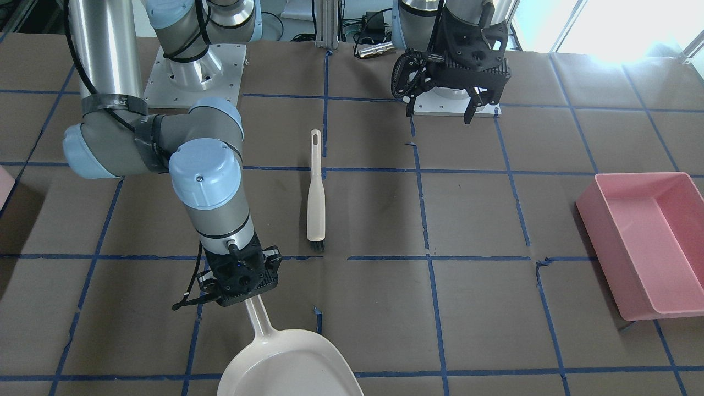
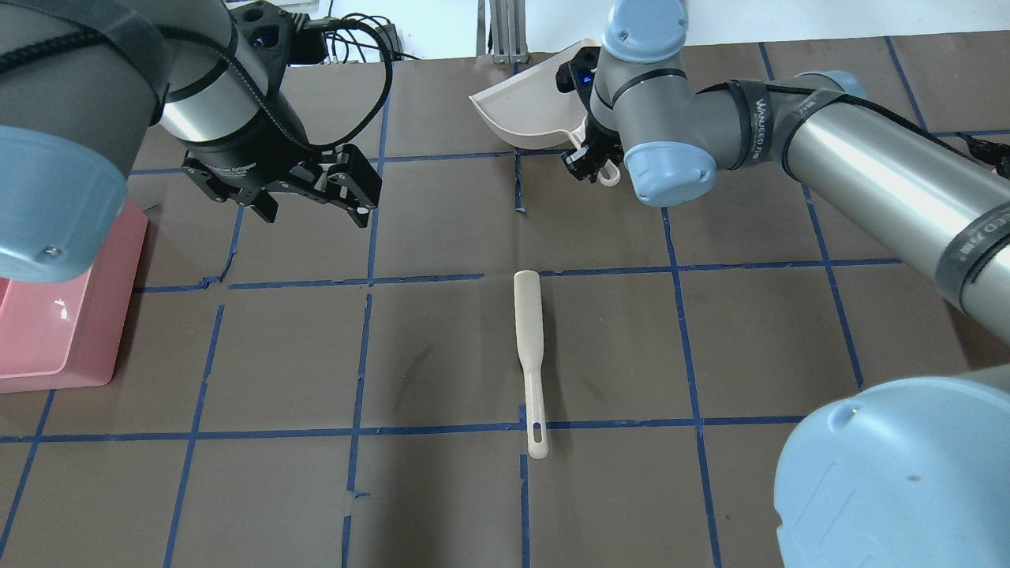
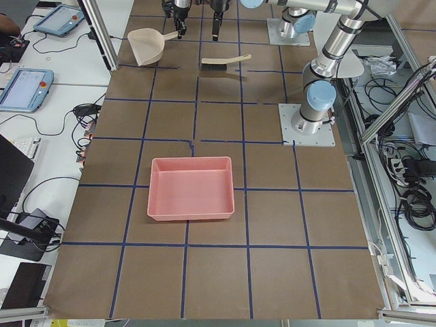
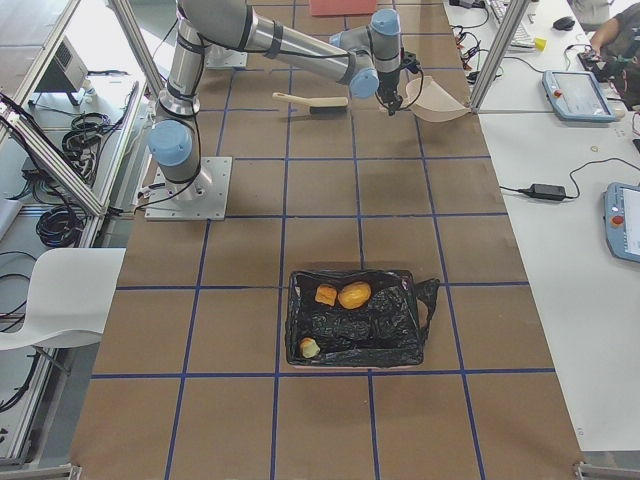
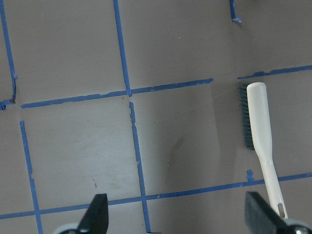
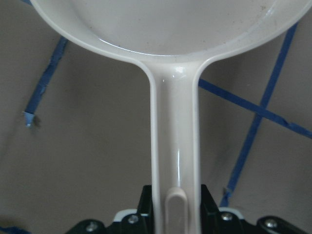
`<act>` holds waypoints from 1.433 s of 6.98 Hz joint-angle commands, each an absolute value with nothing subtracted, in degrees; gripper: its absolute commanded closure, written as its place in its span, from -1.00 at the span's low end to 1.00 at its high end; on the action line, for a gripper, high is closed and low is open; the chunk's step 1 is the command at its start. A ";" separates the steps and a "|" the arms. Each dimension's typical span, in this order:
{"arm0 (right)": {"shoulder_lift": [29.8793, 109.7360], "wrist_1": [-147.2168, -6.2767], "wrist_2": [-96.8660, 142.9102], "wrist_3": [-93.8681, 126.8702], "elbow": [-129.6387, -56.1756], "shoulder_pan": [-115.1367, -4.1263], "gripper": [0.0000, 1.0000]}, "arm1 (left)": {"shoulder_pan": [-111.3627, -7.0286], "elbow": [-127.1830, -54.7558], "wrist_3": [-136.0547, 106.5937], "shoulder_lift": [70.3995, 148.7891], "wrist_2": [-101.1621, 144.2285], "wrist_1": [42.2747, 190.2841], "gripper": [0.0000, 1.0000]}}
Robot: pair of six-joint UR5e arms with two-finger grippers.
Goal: Sweep and dump trash in nearest bin
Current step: 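Carry the empty dustpan back over the table with the right gripper, then lower the dustpan beside the brush and open the right gripper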
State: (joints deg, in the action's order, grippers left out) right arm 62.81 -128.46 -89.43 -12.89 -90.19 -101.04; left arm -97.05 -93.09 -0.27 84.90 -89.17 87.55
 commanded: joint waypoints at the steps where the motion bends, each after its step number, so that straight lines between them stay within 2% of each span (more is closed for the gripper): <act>1: 62.76 -127.09 -87.89 -5.76 -90.35 -104.84 0.90 | -97.03 -92.64 -0.35 84.90 -89.30 88.67 -1.00; 7: 60.99 -122.10 -87.18 0.35 -90.44 -108.72 0.88 | -96.94 -92.29 -0.35 84.81 -89.12 90.44 -1.00; 9: 61.35 -120.24 -87.10 1.83 -90.35 -108.81 0.83 | -96.94 -92.46 -0.26 84.81 -89.12 90.18 -1.00; 10: 61.70 -120.23 -86.58 2.54 -90.35 -108.90 0.73 | -96.94 -92.72 -0.26 84.90 -89.12 90.09 -1.00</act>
